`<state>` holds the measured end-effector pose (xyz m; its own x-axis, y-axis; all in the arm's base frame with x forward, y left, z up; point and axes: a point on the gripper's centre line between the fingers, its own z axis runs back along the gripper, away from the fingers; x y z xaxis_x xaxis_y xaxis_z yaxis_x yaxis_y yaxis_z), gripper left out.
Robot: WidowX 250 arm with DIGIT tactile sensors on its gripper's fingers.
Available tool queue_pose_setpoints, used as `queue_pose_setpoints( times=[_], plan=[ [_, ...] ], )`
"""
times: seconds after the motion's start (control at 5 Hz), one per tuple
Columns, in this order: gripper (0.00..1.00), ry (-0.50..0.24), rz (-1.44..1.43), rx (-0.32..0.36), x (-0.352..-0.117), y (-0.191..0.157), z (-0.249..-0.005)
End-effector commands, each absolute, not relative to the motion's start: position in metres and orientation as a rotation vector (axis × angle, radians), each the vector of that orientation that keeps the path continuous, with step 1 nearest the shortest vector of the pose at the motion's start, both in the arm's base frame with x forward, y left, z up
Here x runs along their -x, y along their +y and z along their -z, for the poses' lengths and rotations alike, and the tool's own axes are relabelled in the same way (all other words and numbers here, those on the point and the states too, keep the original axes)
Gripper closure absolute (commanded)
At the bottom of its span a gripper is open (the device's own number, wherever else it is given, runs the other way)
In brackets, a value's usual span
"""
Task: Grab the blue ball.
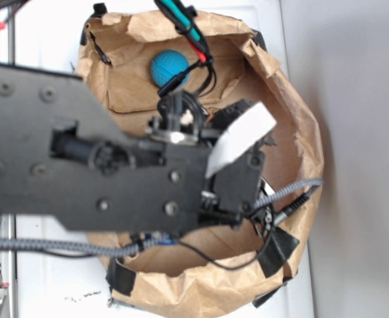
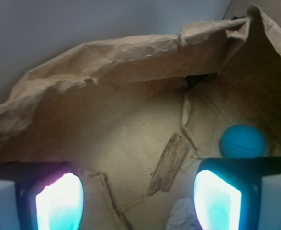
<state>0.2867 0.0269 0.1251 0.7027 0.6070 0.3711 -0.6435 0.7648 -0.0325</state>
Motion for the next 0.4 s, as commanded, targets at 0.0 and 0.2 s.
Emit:
queue_pose_setpoints(
  times=[0.0,0.2],
  plan=[
    [0.00,-0.455,-0.731,-0.210,-0.258,0.055,-0.124],
    [0.00,-0.360,-0.752,-0.137,-0.240,0.064,-0.123]
  ],
)
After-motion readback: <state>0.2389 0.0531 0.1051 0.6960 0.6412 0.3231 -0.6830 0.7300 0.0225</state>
